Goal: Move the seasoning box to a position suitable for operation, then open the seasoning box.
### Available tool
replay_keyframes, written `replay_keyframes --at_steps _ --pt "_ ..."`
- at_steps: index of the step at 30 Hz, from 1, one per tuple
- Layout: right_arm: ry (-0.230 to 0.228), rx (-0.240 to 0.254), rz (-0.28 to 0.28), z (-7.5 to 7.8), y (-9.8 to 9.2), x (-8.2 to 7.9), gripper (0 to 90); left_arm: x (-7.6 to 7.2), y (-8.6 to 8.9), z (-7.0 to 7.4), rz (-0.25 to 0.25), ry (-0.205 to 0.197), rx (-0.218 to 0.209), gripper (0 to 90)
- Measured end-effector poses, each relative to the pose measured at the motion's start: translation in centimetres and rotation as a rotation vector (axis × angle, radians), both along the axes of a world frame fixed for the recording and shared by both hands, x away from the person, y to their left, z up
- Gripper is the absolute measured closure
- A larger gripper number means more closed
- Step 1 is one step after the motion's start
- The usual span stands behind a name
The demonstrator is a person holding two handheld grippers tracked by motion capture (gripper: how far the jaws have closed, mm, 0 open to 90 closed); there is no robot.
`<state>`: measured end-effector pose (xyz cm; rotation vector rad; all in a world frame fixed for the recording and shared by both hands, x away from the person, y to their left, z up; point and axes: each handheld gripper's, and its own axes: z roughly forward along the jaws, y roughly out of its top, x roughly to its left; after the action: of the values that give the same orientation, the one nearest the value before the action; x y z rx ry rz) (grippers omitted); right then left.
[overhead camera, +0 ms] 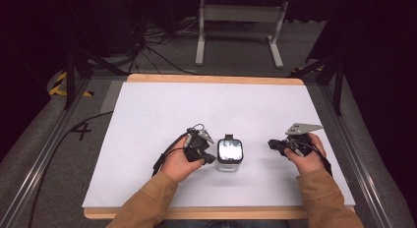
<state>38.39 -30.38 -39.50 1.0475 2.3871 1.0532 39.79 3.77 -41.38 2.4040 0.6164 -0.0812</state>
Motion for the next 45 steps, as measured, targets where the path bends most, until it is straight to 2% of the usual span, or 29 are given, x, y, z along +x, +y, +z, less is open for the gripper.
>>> replay_keyframes --at_steps 3,6,9,12,13,14,16,21,27,29,33,35,37,39,41,45 --pt "-0.001 0.005 0.000 0.0 0.0 -0.1 84.8 0.0 0.5 0.7 0.009 -0.022 -0.014 85.3" --pt "-0.002 0.004 0.002 0.1 -0.1 -0.1 84.7 0.0 1.1 1.4 0.020 -0.013 -0.021 85.3" --pt "-0.002 0.007 0.001 0.1 -0.1 -0.2 84.5 0.0 1.8 2.7 0.032 -0.033 -0.042 85.4" --pt "-0.004 0.004 0.003 0.1 -0.1 -0.4 84.3 -0.1 2.3 3.8 0.031 -0.038 -0.067 85.1" --pt "-0.008 0.001 0.003 0.1 -0.2 -0.5 84.1 -0.1 2.7 4.8 0.026 -0.052 -0.087 84.0" --pt "-0.008 0.001 0.003 0.1 -0.2 -0.5 84.1 -0.1 2.7 4.8 0.026 -0.052 -0.087 83.7" --pt "-0.008 0.002 -0.002 0.1 -0.3 -0.9 83.8 -0.1 3.0 6.0 0.022 -0.064 -0.108 83.0" --pt "-0.010 -0.001 -0.005 0.2 -0.7 -1.8 83.0 0.2 2.7 7.2 0.005 -0.085 -0.140 82.1" --pt "-0.012 0.002 -0.013 0.2 -1.5 -2.8 82.8 1.0 1.5 8.1 -0.011 -0.108 -0.174 81.6" --pt "-0.010 0.010 -0.019 0.2 -1.7 -3.2 82.6 1.3 1.2 8.3 -0.004 -0.127 -0.208 81.1" --pt "-0.008 0.012 -0.021 0.2 -2.1 -3.7 82.1 2.0 0.4 8.4 0.003 -0.144 -0.232 82.5" --pt "-0.016 0.012 -0.024 0.2 -2.4 -4.1 82.1 2.5 -0.3 8.3 -0.002 -0.132 -0.264 86.2" --pt "-0.012 0.013 -0.026 0.2 -2.5 -4.2 82.1 2.9 -0.9 8.2 -0.009 -0.133 -0.272 86.5" --pt "-0.017 0.013 -0.027 0.2 -2.7 -4.4 82.1 3.6 -1.9 7.8 -0.013 -0.126 -0.256 87.0" --pt "-0.017 0.020 -0.030 0.2 -2.7 -4.5 82.1 3.9 -2.2 7.4 -0.008 -0.116 -0.256 87.1" --pt "-0.018 0.017 -0.028 0.2 -2.9 -4.6 81.7 4.6 -2.7 6.4 -0.001 -0.100 -0.228 87.0"
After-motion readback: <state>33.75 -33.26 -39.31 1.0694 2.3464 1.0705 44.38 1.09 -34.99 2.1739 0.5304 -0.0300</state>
